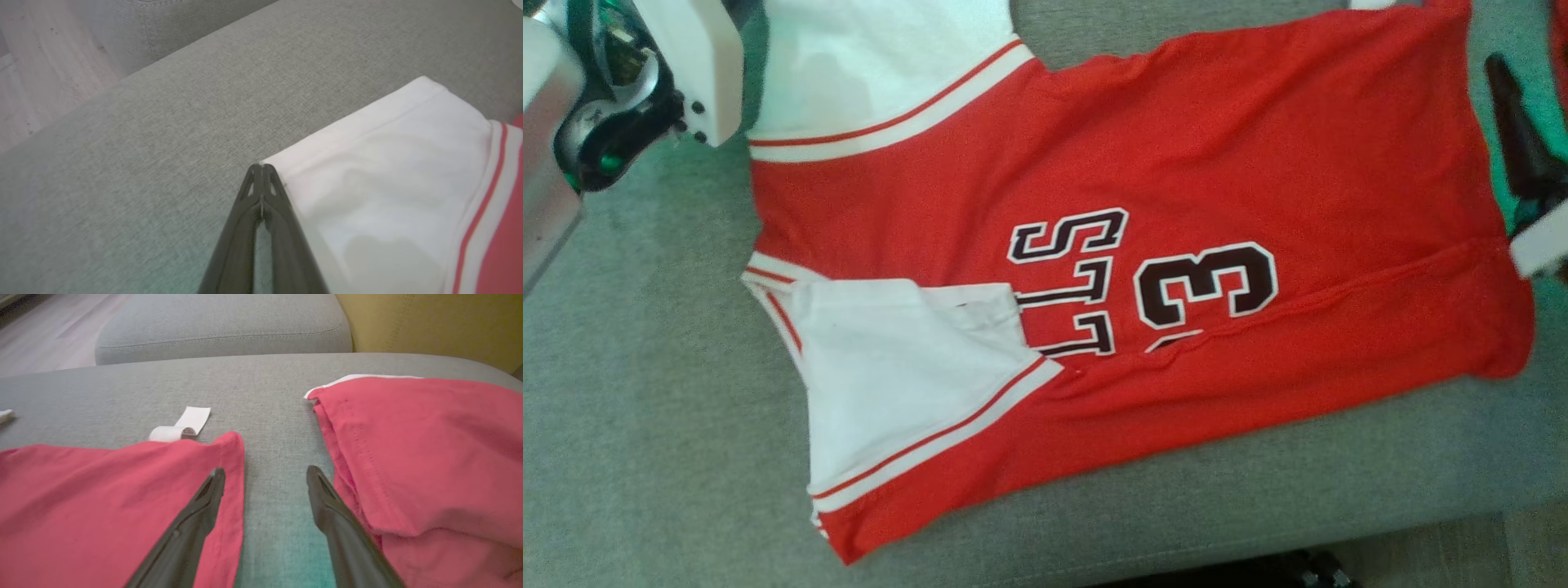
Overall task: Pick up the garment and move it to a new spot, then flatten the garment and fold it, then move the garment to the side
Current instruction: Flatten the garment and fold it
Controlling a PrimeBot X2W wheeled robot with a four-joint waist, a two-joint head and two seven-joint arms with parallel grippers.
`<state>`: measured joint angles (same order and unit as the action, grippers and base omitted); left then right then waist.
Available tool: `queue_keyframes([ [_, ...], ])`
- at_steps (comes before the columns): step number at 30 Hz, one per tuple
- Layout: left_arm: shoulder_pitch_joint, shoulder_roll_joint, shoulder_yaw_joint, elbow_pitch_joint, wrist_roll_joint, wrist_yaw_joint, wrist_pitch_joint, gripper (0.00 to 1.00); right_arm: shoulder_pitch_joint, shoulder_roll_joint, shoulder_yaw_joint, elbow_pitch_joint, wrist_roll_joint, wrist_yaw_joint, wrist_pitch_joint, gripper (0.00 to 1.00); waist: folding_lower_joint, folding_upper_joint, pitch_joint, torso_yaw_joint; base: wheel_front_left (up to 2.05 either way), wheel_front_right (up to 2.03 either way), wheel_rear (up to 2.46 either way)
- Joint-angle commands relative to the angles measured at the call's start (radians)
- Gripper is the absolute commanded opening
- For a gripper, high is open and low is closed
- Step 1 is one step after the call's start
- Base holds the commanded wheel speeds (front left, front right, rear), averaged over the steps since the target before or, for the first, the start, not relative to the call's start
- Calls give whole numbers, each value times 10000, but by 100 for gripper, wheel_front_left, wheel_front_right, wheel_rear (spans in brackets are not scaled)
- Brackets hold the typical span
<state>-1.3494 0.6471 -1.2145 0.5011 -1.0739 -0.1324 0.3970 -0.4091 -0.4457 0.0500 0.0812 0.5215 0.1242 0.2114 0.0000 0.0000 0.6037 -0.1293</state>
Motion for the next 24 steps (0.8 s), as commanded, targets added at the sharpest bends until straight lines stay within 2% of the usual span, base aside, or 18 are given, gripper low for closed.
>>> queue_keyframes([
  [1, -727, 434, 247, -239, 23, 18, -224, 0, -329, -449, 132, 87, 102, 65, 199, 100, 0, 0, -86, 174, 0, 0, 0],
  [8, -1001, 497, -252, -598, -26, 18, -720, 0, -1777, -980, 876, 1742, 609, 65, 546, 100, 0, 0, -212, 663, 0, 0, 0],
  [14, -1041, 546, -501, -727, -89, 18, -956, 0, -2431, -1392, 1907, 2950, 961, 65, 653, 100, 0, 0, -292, 944, 0, 0, 0],
  [15, -1031, 563, -521, -745, -108, 18, -974, 0, -2485, -1447, 2039, 3061, 1008, 65, 646, 80, 0, 0, -300, 970, 0, 0, 0],
  [16, -1022, 576, -540, -760, -121, 18, -986, 0, -2533, -1499, 2160, 3150, 1060, 65, 616, 47, 0, 0, -307, 992, 0, 0, 0],
  [18, -1002, 595, -569, -781, -145, 18, -1024, 0, -2604, -1600, 2414, 3271, 1214, 65, 564, 0, 0, 0, -327, 1028, 0, 0, 0],
  [24, -966, 634, -611, -836, -107, 18, -1415, 0, -2817, -1911, 2982, 3351, 1569, 65, 325, 0, 0, 0, -416, 1075, 0, 0, 0],
])
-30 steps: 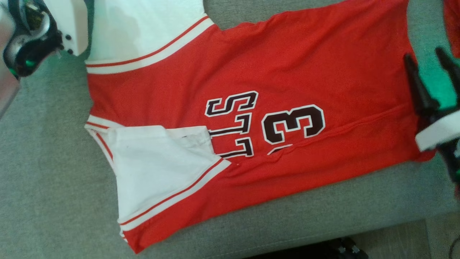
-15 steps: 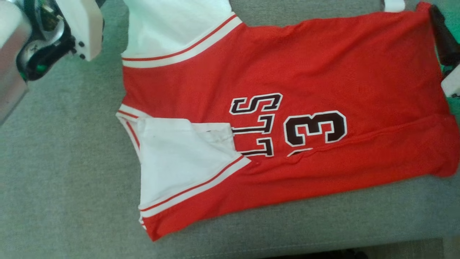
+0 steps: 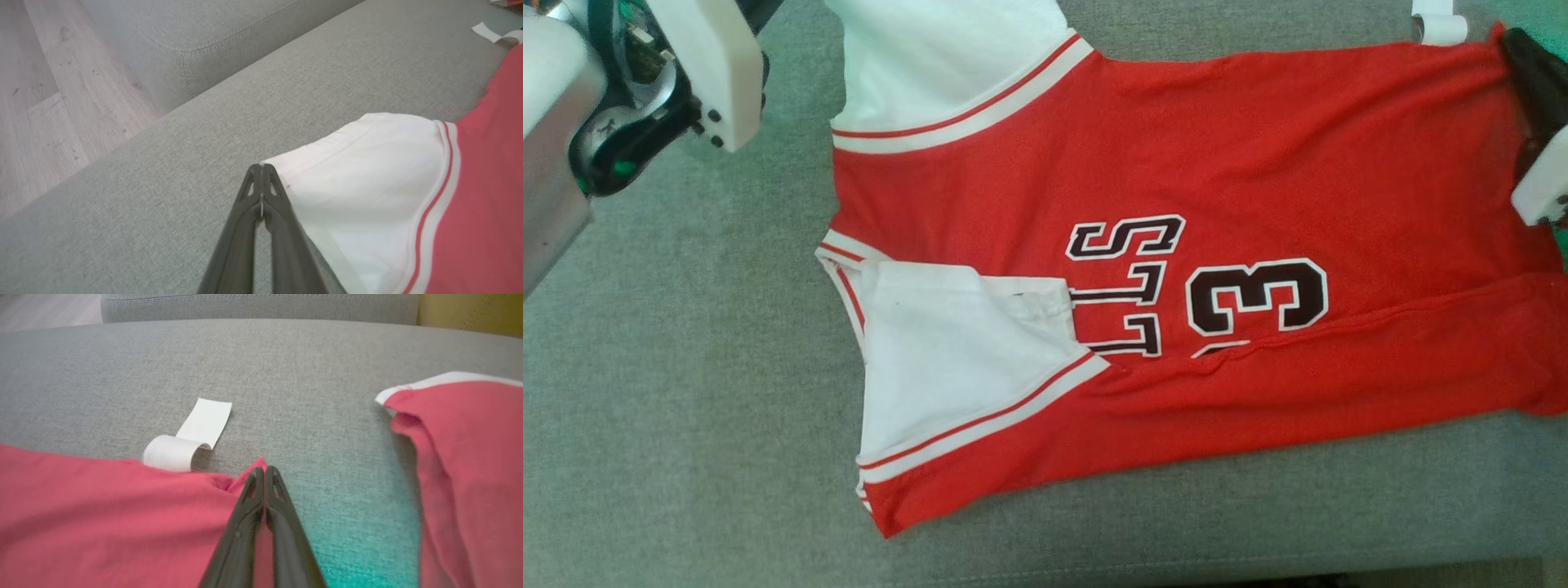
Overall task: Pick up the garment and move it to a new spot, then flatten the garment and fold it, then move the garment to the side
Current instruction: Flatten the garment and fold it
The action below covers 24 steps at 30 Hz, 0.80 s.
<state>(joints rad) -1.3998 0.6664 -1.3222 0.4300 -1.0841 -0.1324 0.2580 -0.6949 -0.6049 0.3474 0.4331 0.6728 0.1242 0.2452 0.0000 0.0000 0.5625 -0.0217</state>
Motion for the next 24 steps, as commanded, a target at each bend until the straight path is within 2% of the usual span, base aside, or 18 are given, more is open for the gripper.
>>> queue_keyframes([
  [1, -476, 454, 461, -146, 30, 18, -165, 0, -32, -379, 84, -167, 102, 65, -108, 0, 0, 0, -22, 1, 0, 0, 0],
  [10, -1027, 626, 434, -192, 437, 18, -1690, 0, -958, -597, 376, -88, 411, 65, -1156, 0, 0, 0, -164, 47, 0, 0, 0],
  [17, -1606, 705, 427, -48, 925, 17, -3141, 0, -1483, -618, 62, 363, 252, 65, -2072, 0, 0, 0, -399, 147, 0, 0, 0],
  [24, -863, 1265, 422, -1015, 1015, 17, -3330, 0, -720, -830, 77, 431, 86, 65, -2246, 0, 0, 0, -800, 321, 0, 0, 0],
])
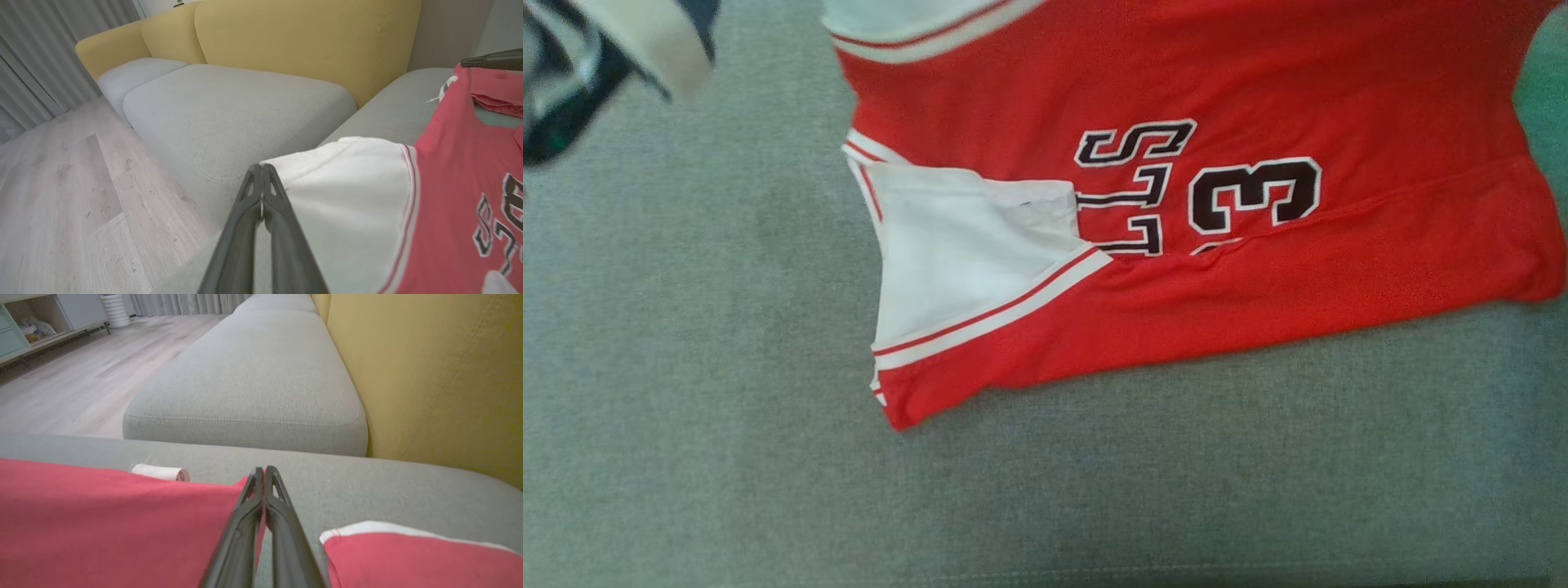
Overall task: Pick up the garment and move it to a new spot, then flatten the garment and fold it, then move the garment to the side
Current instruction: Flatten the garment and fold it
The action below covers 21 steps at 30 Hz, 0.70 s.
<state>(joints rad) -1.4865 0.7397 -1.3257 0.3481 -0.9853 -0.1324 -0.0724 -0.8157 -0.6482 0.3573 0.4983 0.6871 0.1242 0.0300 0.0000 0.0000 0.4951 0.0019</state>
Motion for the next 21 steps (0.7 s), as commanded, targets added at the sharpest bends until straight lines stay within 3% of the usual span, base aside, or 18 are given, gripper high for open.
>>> queue_keyframes([
  [1, 212, 663, 456, -400, 57, 17, -43, 0, 681, -431, -57, -255, -73, 65, -106, 0, 0, 0, -198, 127, 0, 0, 0],
  [9, 2275, 1690, 455, -2188, 580, 125, -159, 0, 2379, -540, -652, -735, -421, 65, 107, 0, 0, 0, -721, 423, 0, 0, 0],
  [21, 5254, 2216, 455, -4253, 948, 1522, -577, 0, 4688, -212, -1838, -1548, -661, 65, 382, 0, 0, 0, -1051, 611, 0, 0, 0],
])
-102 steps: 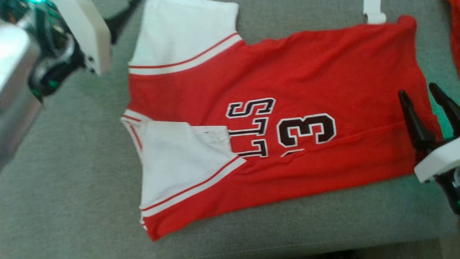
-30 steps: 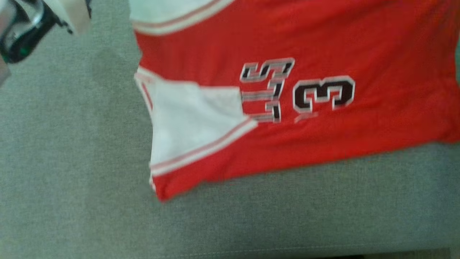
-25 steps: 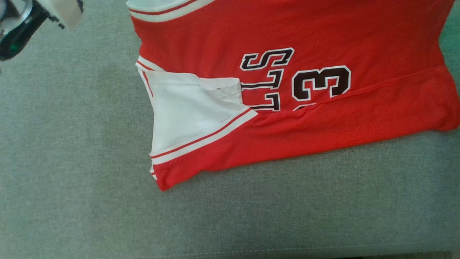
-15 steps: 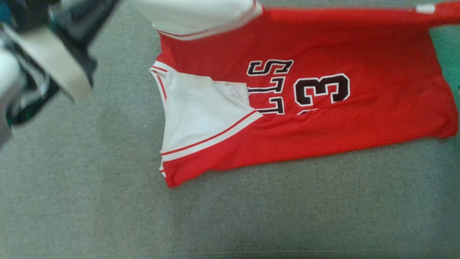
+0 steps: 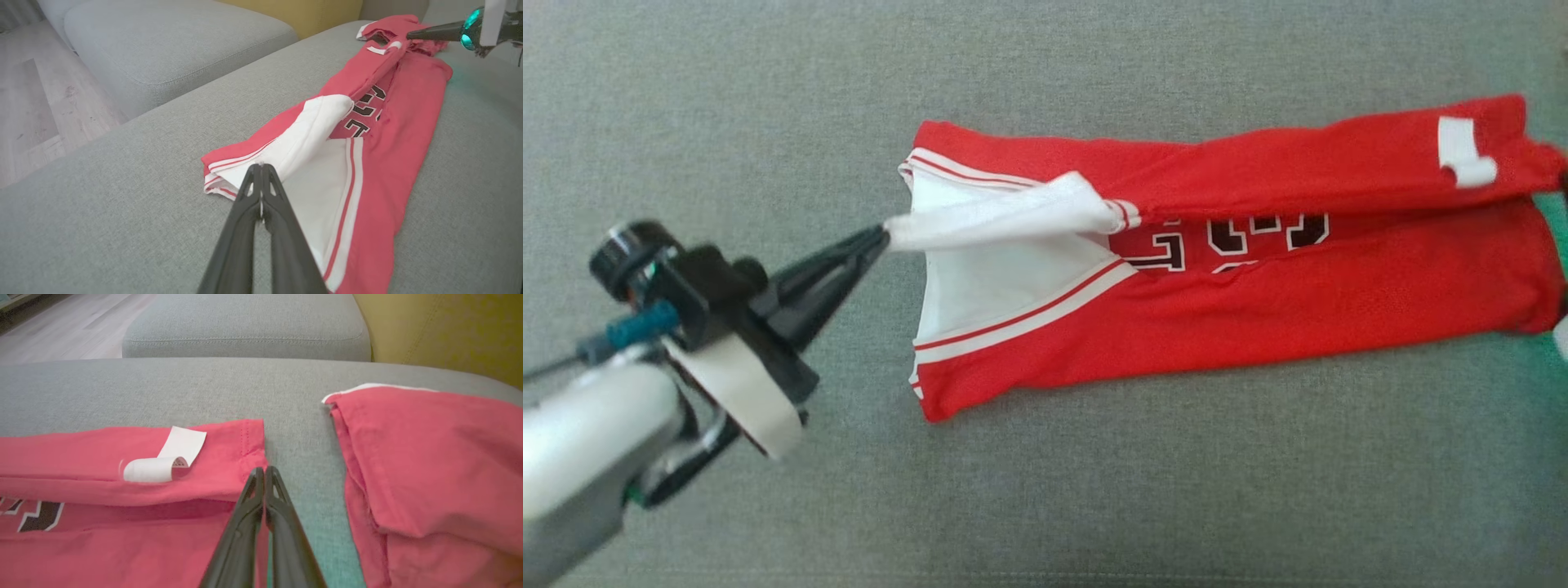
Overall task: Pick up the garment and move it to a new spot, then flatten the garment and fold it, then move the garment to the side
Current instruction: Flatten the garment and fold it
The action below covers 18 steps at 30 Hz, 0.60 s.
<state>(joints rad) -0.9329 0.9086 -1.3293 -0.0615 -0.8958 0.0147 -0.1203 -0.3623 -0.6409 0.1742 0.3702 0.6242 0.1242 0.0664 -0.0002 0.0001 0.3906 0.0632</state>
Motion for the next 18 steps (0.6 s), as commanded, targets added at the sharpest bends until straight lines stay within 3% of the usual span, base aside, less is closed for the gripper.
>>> queue_keyframes([
  [1, -82, 530, 491, -266, 33, 199, -149, 0, 327, -221, -111, -329, -49, 65, 37, 0, 2, -1, -26, -4, 0, 0, 0],
  [8, 1079, 236, 491, -613, 222, 1062, -469, 0, 1167, 373, -673, -741, -351, 65, 265, 0, 2, -1, -18, -6, 0, 0, 0],
  [9, 1181, 132, 497, -555, 249, 1210, -569, 0, 1204, 467, -736, -754, -438, 65, 290, 21, 2, -1, -21, -18, 0, 0, 0],
  [10, 1309, -21, 544, -520, 187, 1381, -705, 0, 1224, 588, -851, -744, -516, 65, 281, 53, 2, -1, -38, -26, 0, 0, 0],
  [11, 1453, -182, 597, -491, 114, 1553, -833, 0, 1238, 723, -980, -736, -580, 65, 252, 100, 2, -1, -63, -30, 0, 0, 0],
  [12, 1599, -332, 656, -424, 94, 1766, -955, 30, 1255, 867, -1124, -720, -650, 65, 201, 100, 2, -1, -110, -31, 0, 0, 0],
  [13, 1758, -495, 733, -352, 106, 2004, -1080, 96, 1288, 1018, -1279, -700, -720, 65, 138, 100, 2, -1, -173, -23, 0, 0, 0],
  [14, 1958, -685, 854, -296, 71, 2245, -1194, 100, 1346, 1176, -1428, -687, -775, 65, 89, 100, 2, -1, -245, -5, 0, 0, 0],
  [18, 2912, -1622, 1870, -165, 424, 3511, -1400, 100, 1821, 1732, -1959, -728, -890, 65, -111, 100, 2, -1, -695, 163, 0, 0, 0],
])
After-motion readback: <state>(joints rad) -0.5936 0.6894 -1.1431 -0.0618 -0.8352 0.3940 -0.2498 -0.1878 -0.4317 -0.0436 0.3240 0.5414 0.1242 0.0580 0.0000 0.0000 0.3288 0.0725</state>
